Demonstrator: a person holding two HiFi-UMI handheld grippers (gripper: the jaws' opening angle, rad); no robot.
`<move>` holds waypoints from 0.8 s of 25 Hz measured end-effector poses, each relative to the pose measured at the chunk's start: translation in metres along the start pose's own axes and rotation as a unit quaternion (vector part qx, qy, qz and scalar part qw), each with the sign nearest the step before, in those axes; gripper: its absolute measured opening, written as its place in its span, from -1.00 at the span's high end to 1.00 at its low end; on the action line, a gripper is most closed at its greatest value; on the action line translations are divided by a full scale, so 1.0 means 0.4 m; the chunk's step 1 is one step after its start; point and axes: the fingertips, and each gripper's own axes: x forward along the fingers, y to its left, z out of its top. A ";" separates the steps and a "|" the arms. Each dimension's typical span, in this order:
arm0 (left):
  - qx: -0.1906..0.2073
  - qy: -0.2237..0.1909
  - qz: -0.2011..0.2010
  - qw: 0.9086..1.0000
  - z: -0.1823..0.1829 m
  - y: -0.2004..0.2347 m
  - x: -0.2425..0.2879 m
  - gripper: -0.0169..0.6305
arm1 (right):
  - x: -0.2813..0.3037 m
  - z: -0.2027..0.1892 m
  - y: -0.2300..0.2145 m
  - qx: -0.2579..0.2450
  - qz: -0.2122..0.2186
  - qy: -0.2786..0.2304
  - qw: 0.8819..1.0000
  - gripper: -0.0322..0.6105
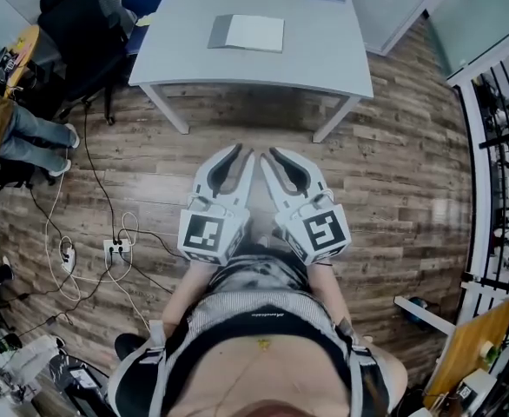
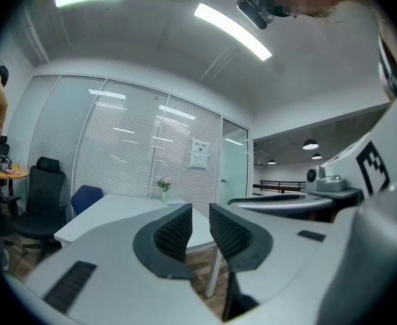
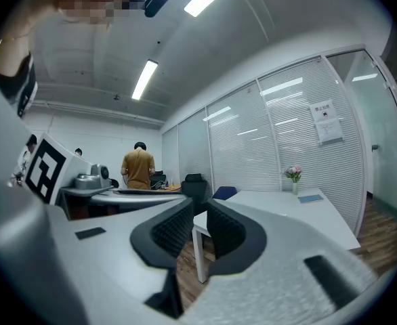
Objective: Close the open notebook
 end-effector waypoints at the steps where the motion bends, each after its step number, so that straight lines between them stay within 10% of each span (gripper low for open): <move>1: 0.002 -0.004 -0.005 1.000 -0.001 0.015 0.016 0.74 | 0.019 0.003 -0.009 -0.001 -0.001 0.000 1.000 0.71; 20: -0.020 0.003 -0.033 0.999 0.011 0.259 0.228 0.74 | 0.327 0.019 -0.119 -0.012 -0.015 0.012 1.000 0.71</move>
